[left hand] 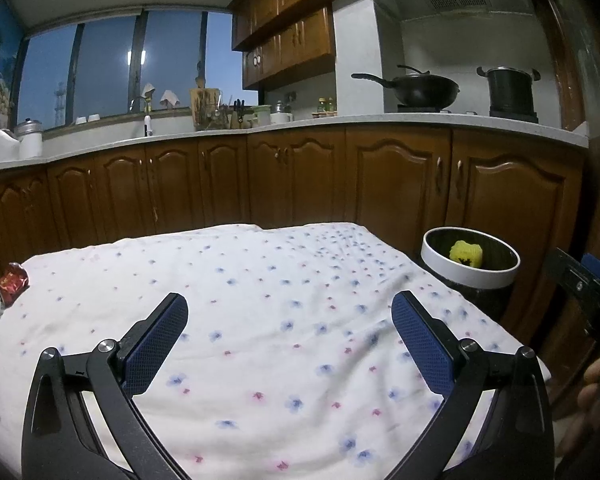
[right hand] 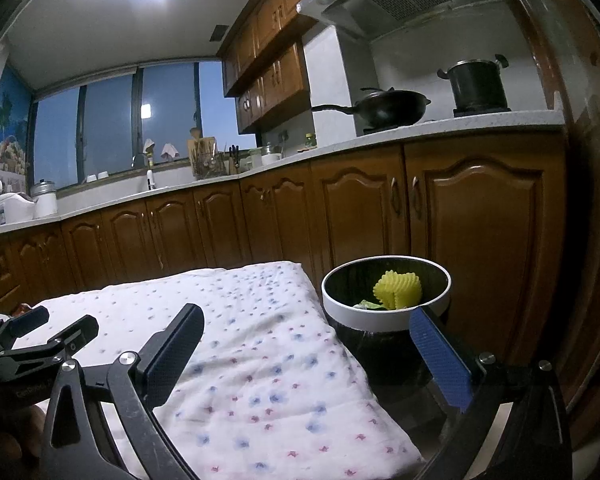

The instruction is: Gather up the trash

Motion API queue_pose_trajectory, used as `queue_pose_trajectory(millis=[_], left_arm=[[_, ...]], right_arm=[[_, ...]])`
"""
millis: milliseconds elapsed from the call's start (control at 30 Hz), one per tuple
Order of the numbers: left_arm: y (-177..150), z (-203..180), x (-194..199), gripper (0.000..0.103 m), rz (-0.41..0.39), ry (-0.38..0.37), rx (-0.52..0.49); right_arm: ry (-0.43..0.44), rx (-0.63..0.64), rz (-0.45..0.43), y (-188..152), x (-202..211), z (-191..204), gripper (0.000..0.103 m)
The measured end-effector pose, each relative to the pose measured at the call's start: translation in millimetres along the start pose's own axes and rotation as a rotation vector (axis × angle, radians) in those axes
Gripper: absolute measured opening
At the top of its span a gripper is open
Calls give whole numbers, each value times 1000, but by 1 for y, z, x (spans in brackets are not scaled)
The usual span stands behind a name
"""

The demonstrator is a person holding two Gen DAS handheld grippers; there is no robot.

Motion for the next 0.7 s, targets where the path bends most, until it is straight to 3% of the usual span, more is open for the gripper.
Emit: queue_pose_trajectory(millis=[700], left_arm=[[-4, 1, -6, 103, 17, -16, -12]], right_arm=[[3, -12, 10, -3, 1, 2, 103]])
Point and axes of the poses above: each gripper's, at about its wrist camera, not at the fingertips, and x roughly against the way its jaws point, z to its left, y to its top, the point moved 8 cm from there along -x, roughly the way its jaws point, and after that the axes turned 11 degrees about z, right-handed, at the moved point
